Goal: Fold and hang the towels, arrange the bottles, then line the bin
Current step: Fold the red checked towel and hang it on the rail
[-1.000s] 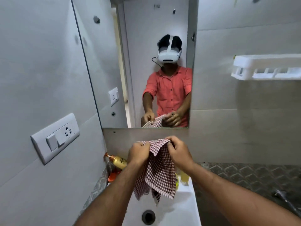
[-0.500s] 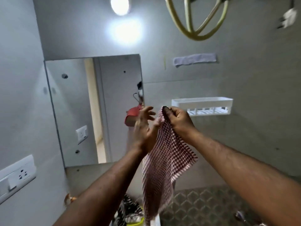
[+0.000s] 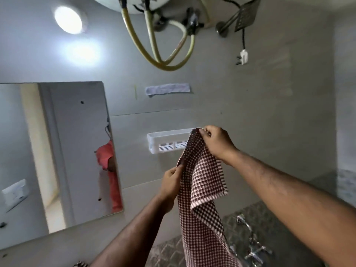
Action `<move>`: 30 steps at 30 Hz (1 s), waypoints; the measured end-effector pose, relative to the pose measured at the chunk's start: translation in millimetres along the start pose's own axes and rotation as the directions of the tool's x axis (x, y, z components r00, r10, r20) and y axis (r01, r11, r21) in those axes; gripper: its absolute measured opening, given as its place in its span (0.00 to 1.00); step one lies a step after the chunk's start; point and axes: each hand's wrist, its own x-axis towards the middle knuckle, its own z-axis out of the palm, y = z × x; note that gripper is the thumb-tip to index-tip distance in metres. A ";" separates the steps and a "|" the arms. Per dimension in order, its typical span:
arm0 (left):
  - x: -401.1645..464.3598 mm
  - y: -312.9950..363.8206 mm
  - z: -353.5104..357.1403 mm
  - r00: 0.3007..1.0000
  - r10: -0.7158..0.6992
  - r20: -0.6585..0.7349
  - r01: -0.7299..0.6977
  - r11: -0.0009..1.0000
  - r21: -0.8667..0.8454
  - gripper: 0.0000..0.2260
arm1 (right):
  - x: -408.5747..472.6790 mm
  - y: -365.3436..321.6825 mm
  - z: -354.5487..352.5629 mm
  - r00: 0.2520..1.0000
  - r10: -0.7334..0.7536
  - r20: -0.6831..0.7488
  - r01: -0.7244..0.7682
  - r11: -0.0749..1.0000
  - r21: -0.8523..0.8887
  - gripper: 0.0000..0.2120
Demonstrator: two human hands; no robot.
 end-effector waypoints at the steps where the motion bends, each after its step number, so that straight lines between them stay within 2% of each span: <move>1: 2.0 0.8 4.6 1.000 -0.011 0.018 0.011 1.000 -0.002 0.18 | 0.8 7.5 -8.5 0.998 0.060 0.007 -0.060 0.998 -0.013 0.10; 5: 11.9 -8.6 7.9 0.984 -0.044 0.175 0.007 0.978 0.206 0.16 | -3.9 22.4 -39.2 0.968 0.230 -0.098 -0.229 0.973 0.019 0.12; 8: 12.0 -16.5 0.4 0.957 -0.074 0.280 -0.019 0.949 0.315 0.20 | -7.0 26.3 -59.1 0.937 0.306 -0.168 -0.302 0.952 0.050 0.12; 9: 10.6 -17.5 -1.5 0.955 -0.079 0.287 -0.017 0.948 0.318 0.20 | -7.1 28.2 -64.6 0.944 0.300 -0.136 -0.303 0.953 0.004 0.11; 11: 9.1 -18.2 -2.3 0.963 -0.088 0.256 0.014 0.961 0.277 0.18 | -10.7 29.6 -75.4 0.953 0.297 0.055 -0.289 0.950 -0.119 0.15; 13: 10.8 -17.6 -2.9 0.970 -0.083 0.226 0.032 0.974 0.222 0.20 | -13.7 33.2 -79.3 0.914 0.328 0.238 -0.288 0.939 -0.188 0.16; 15: 9.7 -12.6 -2.1 0.970 -0.078 0.229 0.030 0.977 0.209 0.20 | -16.6 37.8 -76.1 0.907 0.332 0.259 -0.298 0.941 -0.160 0.14; 18: 8.2 -7.1 -1.0 0.966 -0.081 0.245 0.023 0.973 0.230 0.19 | -16.6 41.9 -64.8 0.910 0.369 0.189 -0.381 0.924 0.028 0.12; 20: 9.0 -4.5 0.0 0.967 -0.064 0.246 0.004 0.971 0.238 0.17 | -16.6 44.1 -57.6 0.877 0.400 0.266 -0.444 0.886 0.131 0.06; 22: 8.6 -0.3 2.3 0.966 -0.033 0.255 -0.030 0.971 0.238 0.15 | -21.8 41.7 -52.6 0.817 0.350 0.459 -0.453 0.882 0.133 0.05; 24: 6.9 6.0 6.1 0.959 0.009 0.282 -0.076 0.971 0.226 0.13 | -31.3 39.1 -43.9 0.734 0.277 0.620 -0.428 0.897 0.106 0.14; 26: 6.4 11.4 10.9 0.957 0.049 0.287 -0.109 0.975 0.195 0.13 | -42.9 32.2 -32.1 0.643 0.239 0.727 -0.390 0.920 0.043 0.18; 27: 7.4 12.7 14.1 0.960 0.066 0.273 -0.117 0.978 0.175 0.13 | -46.0 32.1 -24.9 0.623 0.237 0.745 -0.366 0.931 0.010 0.15; 29: 8.3 15.8 20.2 0.974 0.076 0.215 -0.105 0.986 0.128 0.13 | -48.8 31.7 -11.9 0.649 0.262 0.714 -0.331 0.942 -0.045 0.06; 30: 9.2 15.7 22.1 0.979 0.071 0.192 -0.092 0.991 0.100 0.13 | -48.5 31.6 -8.8 0.682 0.274 0.678 -0.328 0.943 -0.051 0.05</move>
